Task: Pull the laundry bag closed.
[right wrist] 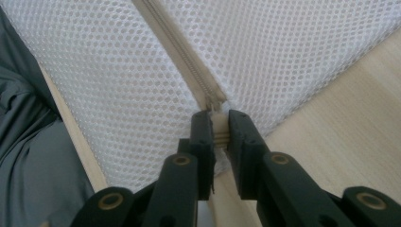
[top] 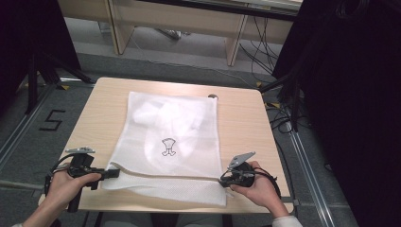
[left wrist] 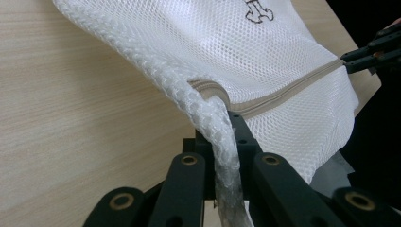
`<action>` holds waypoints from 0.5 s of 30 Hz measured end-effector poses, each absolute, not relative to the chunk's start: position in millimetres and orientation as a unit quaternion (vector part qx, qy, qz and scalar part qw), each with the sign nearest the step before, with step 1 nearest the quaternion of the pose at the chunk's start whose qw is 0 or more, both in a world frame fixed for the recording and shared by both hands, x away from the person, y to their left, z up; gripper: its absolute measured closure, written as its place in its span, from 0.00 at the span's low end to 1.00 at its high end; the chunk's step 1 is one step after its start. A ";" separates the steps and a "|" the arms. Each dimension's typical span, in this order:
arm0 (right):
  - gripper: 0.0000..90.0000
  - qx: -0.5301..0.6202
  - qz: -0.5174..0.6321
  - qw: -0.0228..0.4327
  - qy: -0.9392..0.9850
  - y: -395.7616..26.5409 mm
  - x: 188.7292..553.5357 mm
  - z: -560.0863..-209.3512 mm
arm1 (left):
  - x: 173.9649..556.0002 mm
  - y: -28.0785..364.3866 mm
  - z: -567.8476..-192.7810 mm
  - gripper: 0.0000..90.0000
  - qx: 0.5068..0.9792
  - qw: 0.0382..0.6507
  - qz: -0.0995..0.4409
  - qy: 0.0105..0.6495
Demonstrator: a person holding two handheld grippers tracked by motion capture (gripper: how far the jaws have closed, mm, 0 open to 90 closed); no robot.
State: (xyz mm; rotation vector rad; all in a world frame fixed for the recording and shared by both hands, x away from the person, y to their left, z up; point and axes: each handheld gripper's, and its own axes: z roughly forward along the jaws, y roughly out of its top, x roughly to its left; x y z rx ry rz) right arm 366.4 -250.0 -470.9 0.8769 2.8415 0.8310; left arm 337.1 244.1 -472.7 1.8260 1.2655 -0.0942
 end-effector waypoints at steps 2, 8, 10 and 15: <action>0.86 0.286 0.270 0.025 0.919 -249.5 366.5 -471.9 | 337.3 244.2 -474.5 0.94 0.741 0.435 -0.035 0.511; 0.74 0.337 0.331 0.050 0.880 -254.2 367.9 -467.7 | 338.4 244.1 -478.6 0.84 0.744 0.422 -0.024 0.517; 0.72 0.366 0.339 0.071 0.863 -259.5 368.8 -462.1 | 338.6 244.3 -479.4 0.80 0.744 0.417 -0.019 0.521; 0.71 0.422 0.345 0.134 0.828 -275.1 373.0 -457.6 | 338.9 248.0 -480.1 0.60 0.752 0.399 0.007 0.525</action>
